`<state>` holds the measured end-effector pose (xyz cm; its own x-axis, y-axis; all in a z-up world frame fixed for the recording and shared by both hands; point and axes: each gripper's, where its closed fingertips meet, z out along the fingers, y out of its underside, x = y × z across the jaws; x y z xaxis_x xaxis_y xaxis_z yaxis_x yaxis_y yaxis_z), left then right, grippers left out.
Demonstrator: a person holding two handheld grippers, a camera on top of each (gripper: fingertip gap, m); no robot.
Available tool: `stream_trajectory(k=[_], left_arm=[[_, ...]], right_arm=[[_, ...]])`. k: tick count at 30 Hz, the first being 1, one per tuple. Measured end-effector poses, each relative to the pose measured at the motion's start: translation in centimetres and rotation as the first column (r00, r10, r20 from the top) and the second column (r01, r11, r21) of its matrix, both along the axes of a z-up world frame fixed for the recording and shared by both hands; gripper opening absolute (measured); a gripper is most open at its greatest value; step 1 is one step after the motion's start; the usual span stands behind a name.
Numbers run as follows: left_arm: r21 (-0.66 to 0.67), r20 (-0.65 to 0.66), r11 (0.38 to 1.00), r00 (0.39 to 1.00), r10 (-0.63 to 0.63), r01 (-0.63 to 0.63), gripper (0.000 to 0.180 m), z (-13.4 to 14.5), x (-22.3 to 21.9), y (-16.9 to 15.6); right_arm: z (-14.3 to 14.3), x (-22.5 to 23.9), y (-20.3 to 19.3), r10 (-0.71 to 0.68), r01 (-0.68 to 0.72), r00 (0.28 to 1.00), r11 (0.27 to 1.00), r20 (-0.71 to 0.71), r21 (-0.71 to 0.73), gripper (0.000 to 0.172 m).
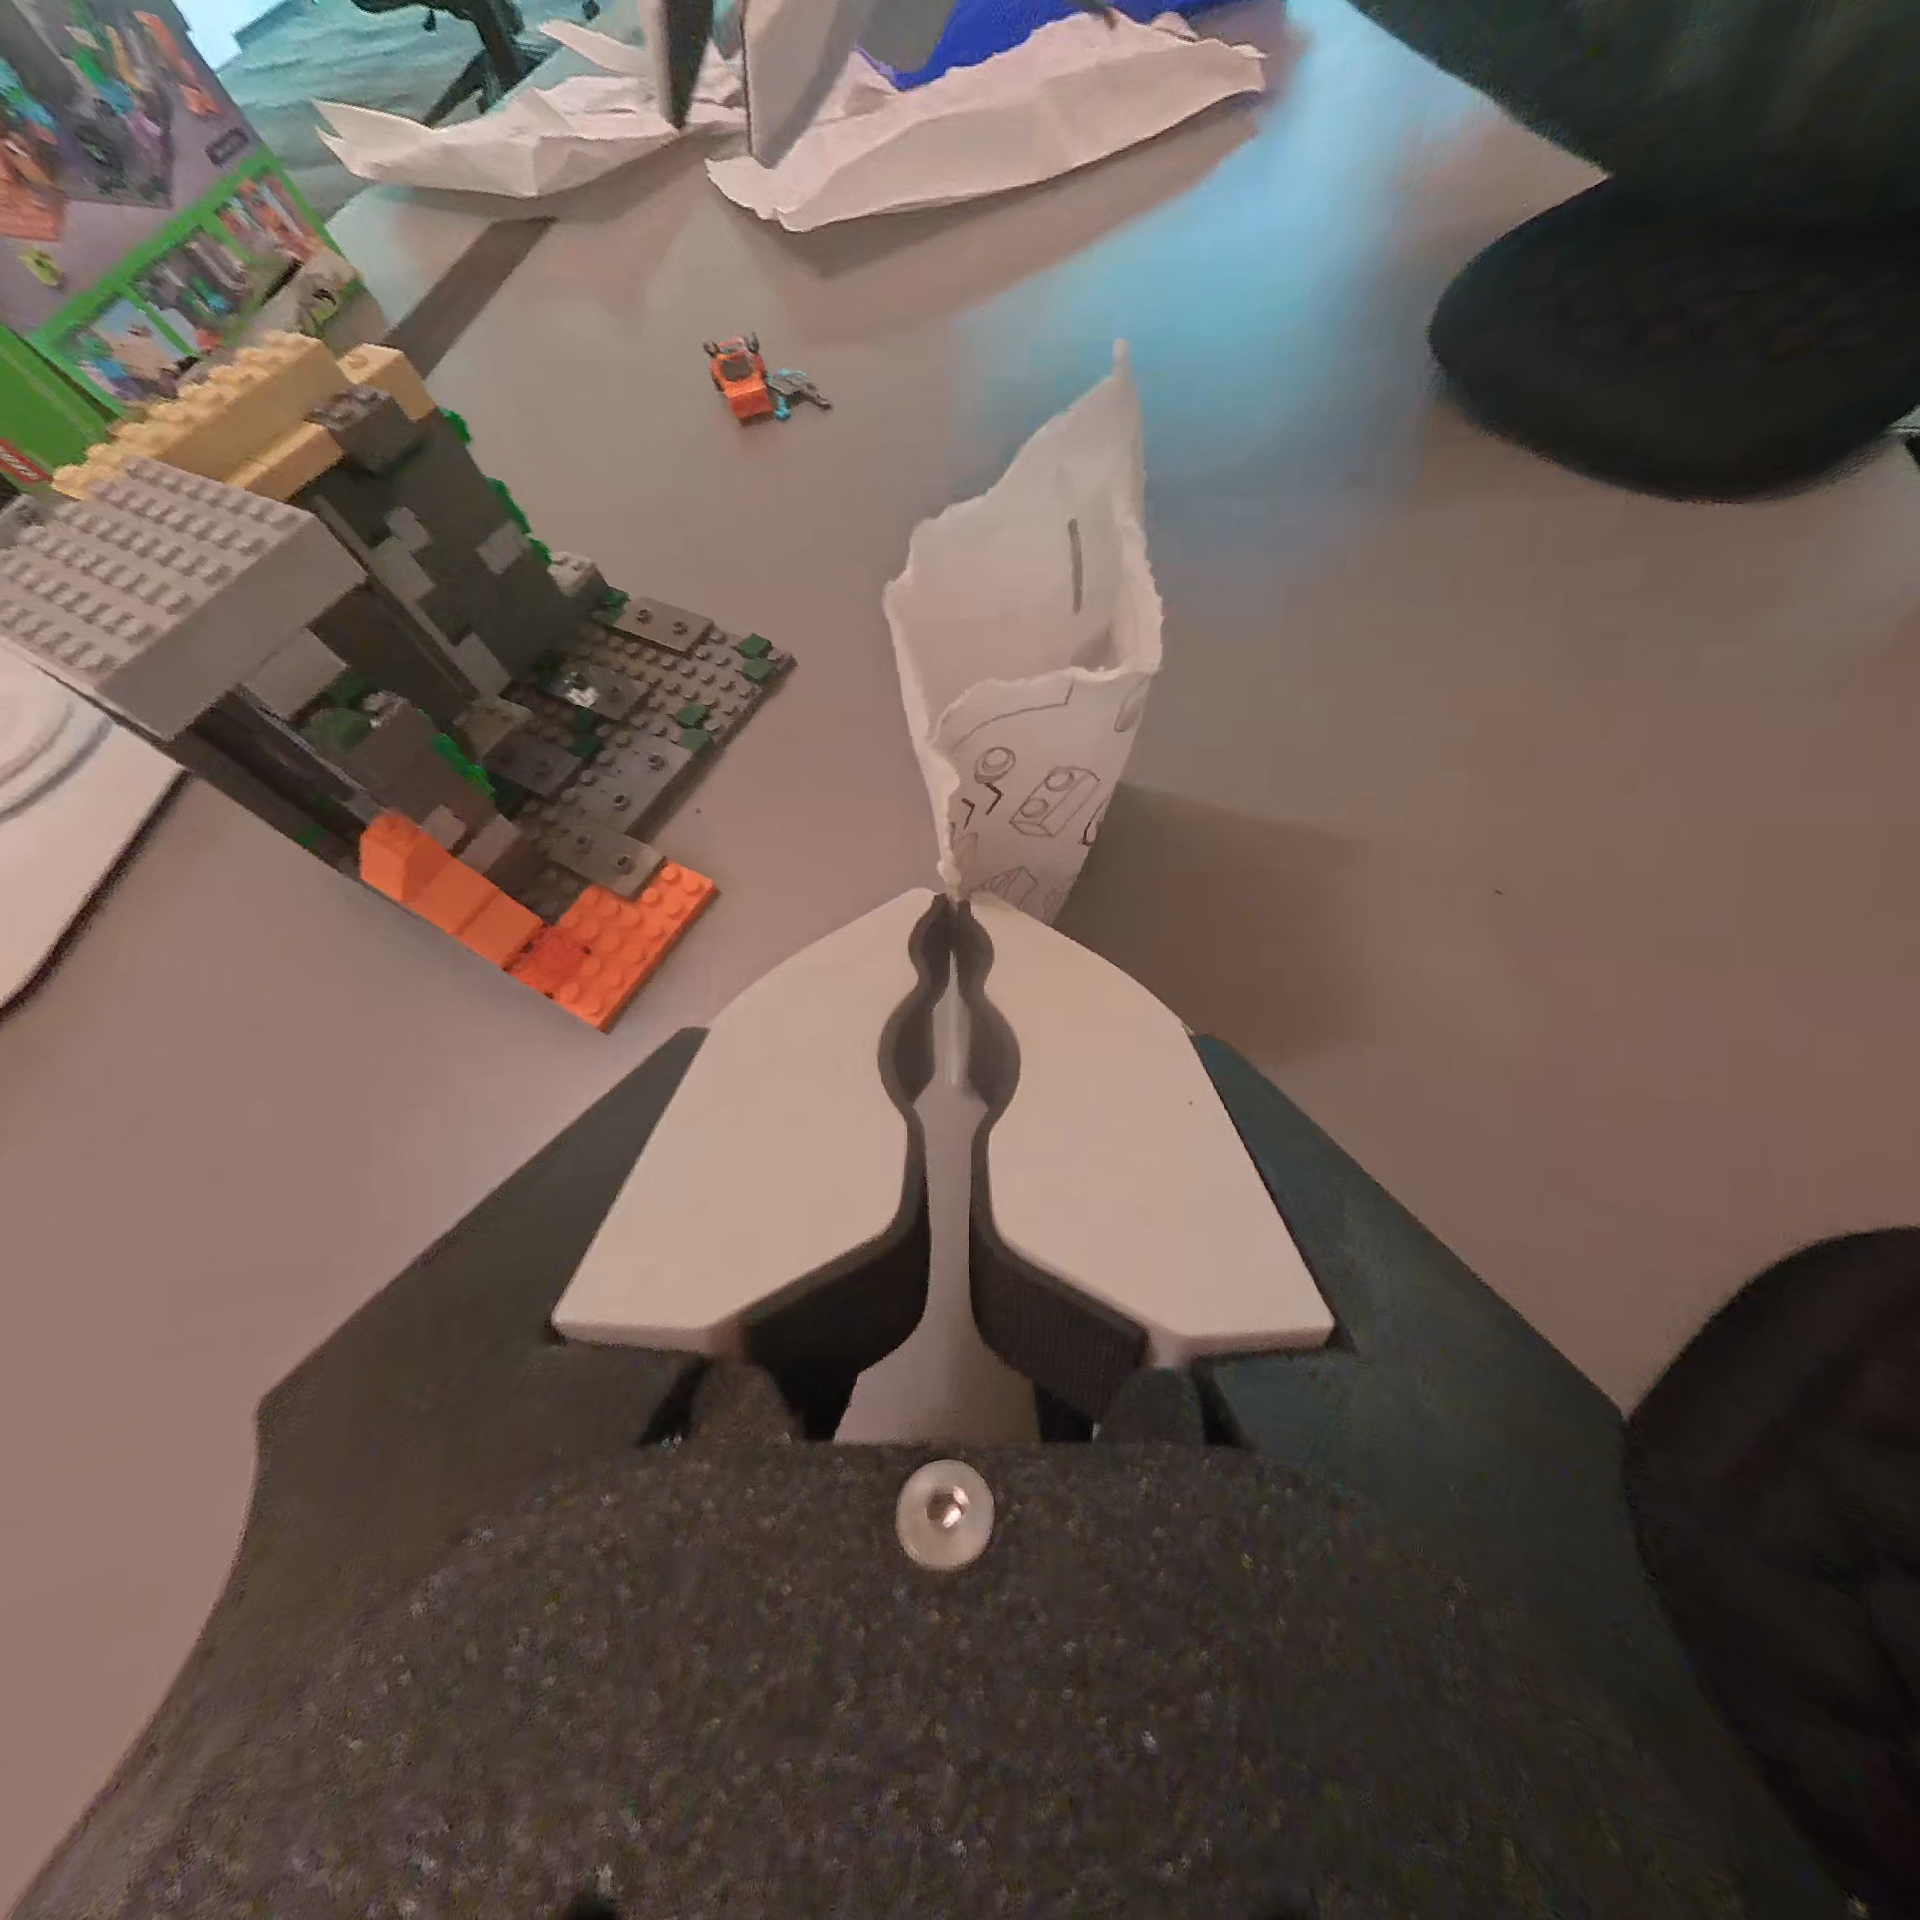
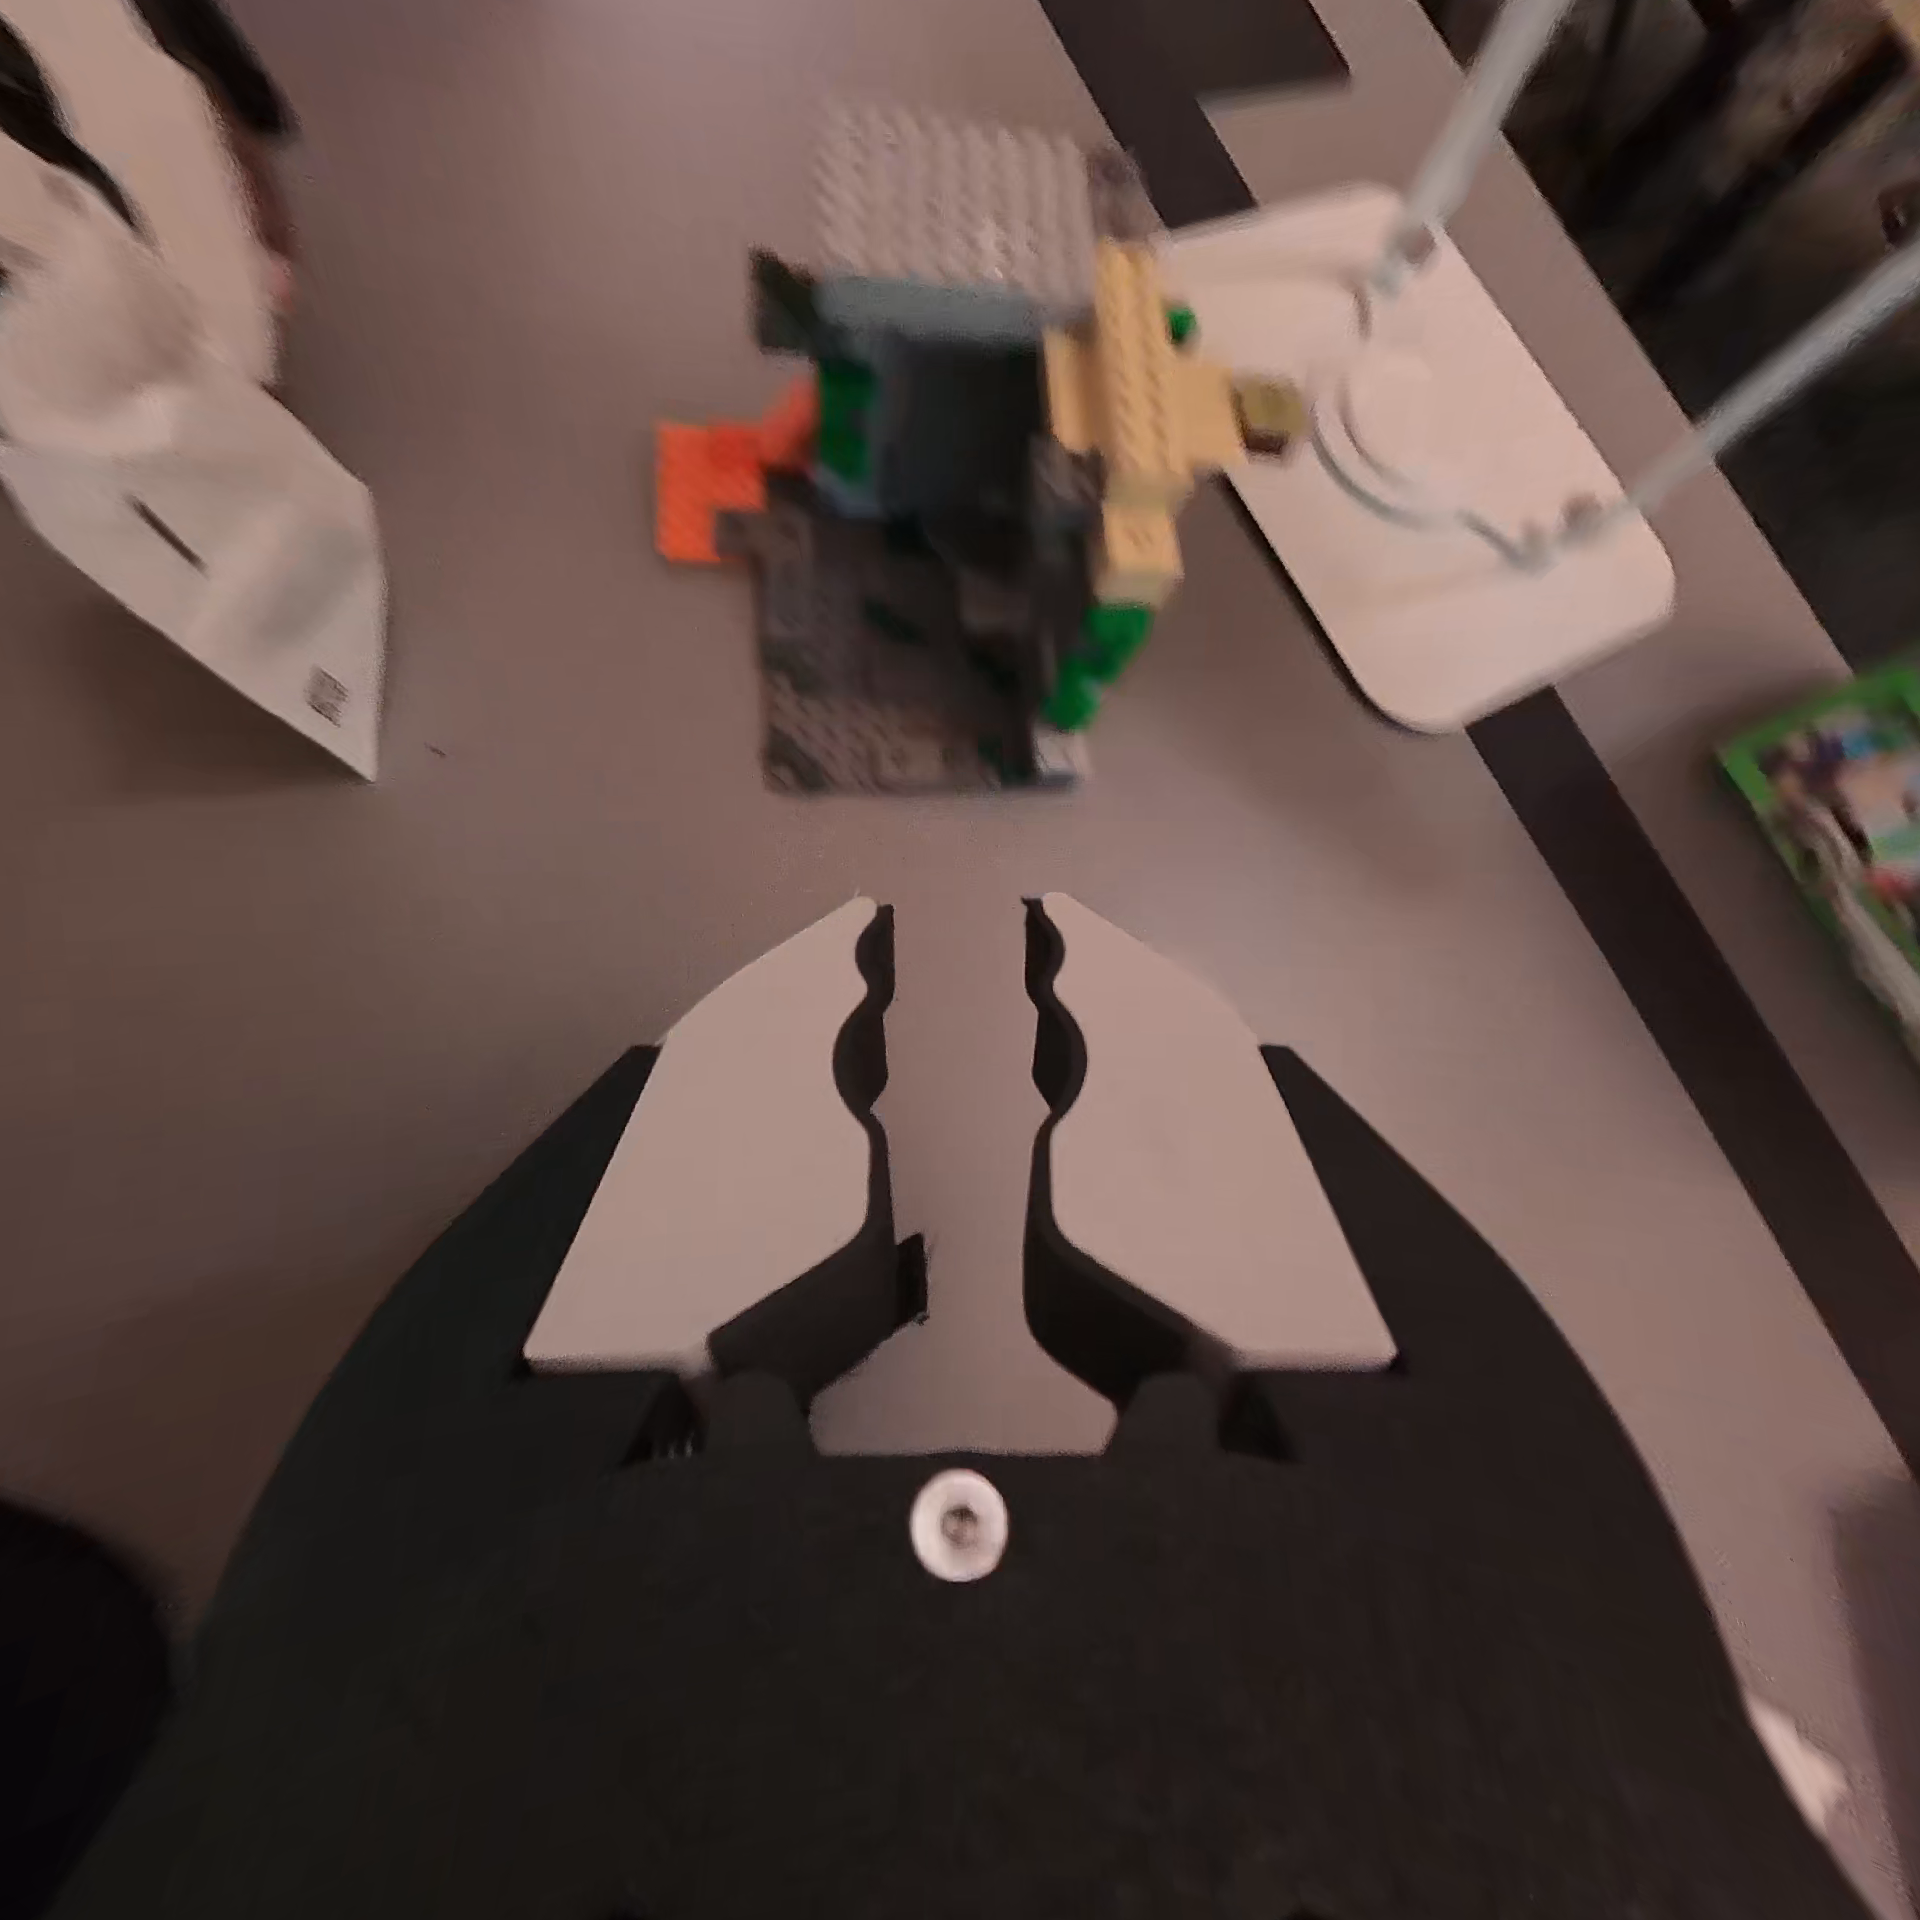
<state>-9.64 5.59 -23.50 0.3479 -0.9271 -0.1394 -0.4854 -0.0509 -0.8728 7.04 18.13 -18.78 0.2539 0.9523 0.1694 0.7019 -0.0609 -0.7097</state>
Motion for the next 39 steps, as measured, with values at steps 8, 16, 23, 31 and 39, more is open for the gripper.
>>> stream_trajectory(k=[8,16,23,31,39], left_arm=[[0.049,-0.016,0.995,0.996,0.084,-0.084,0.001,-0.3,0.7,1.6],[0.051,0.002,0.987,0.988,0.153,-0.153,0.001,-0.3,1.9,2.7],[0.050,-0.005,0.990,0.991,0.133,-0.132,0.001,-0.5,3.1,2.3],[0.019,0.068,1.000,0.998,0.012,-0.013,0.000,1.1,4.2,0.7],[-0.055,0.095,0.998,0.995,-0.032,0.037,0.001,0.5,5.0,-0.1]], right_arm=[[-3.5,7.2,3.5,-0.318,0.317,0.948,0.946,0.009,-0.072,0.021],[-3.5,-0.7,-4.5,-0.014,-0.028,0.963,0.988,-0.268,-0.152,0.025],[-4.5,-8.0,-10.4,0.243,-0.280,0.934,0.953,-0.261,-0.117,0.030],[-3.3,-7.3,-11.0,0.274,-0.363,0.884,0.913,-0.378,-0.187,0.000],[-3.7,-6.4,-11.3,0.271,-0.396,0.872,0.879,-0.407,-0.264,0.000]])
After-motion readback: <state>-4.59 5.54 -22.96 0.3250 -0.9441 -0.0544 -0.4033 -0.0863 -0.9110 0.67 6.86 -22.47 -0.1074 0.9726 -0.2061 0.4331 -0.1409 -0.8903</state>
